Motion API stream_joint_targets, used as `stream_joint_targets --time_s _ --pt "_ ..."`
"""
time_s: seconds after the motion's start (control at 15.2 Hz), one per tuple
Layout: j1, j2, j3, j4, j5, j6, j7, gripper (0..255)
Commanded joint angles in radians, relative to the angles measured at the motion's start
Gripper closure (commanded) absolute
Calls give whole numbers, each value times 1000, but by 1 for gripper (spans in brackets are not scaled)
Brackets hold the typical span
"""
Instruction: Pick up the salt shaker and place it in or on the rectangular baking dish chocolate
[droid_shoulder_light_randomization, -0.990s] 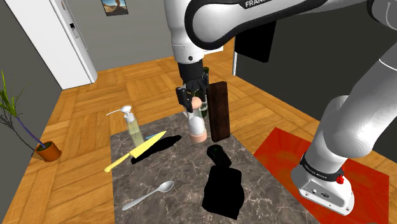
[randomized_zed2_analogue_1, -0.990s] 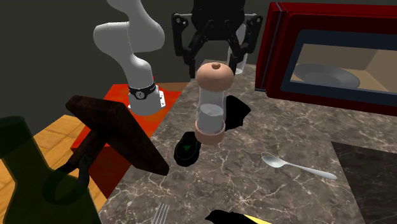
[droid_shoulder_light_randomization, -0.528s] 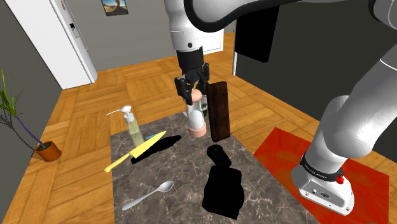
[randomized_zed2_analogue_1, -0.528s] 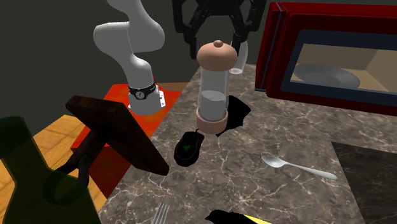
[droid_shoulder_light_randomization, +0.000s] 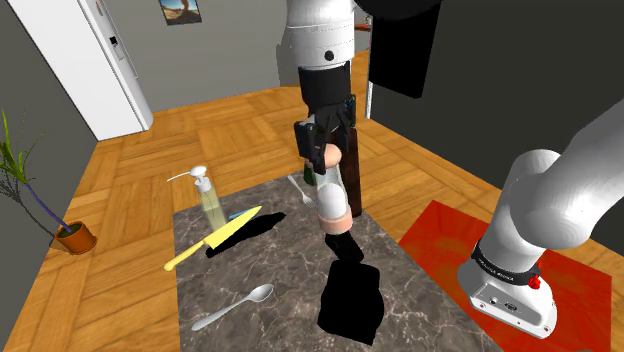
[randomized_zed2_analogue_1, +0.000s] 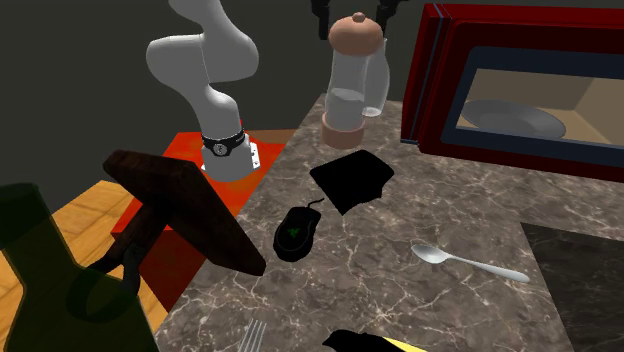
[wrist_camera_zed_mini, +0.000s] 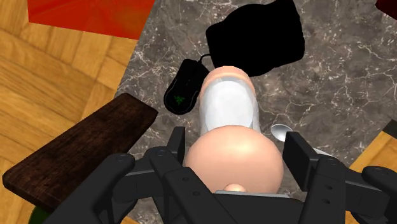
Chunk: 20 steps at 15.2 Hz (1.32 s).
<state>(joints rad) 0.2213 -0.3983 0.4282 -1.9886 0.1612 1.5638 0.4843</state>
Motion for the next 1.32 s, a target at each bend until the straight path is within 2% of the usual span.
stream_joint_targets --time_s 0.0,0.46,1.25 --pt "17 -39 14 -8 22 -26 28 255" --pt "72 -140 69 13 94 -129 139 255" --pt "87 -181 89 -176 120 23 122 255"
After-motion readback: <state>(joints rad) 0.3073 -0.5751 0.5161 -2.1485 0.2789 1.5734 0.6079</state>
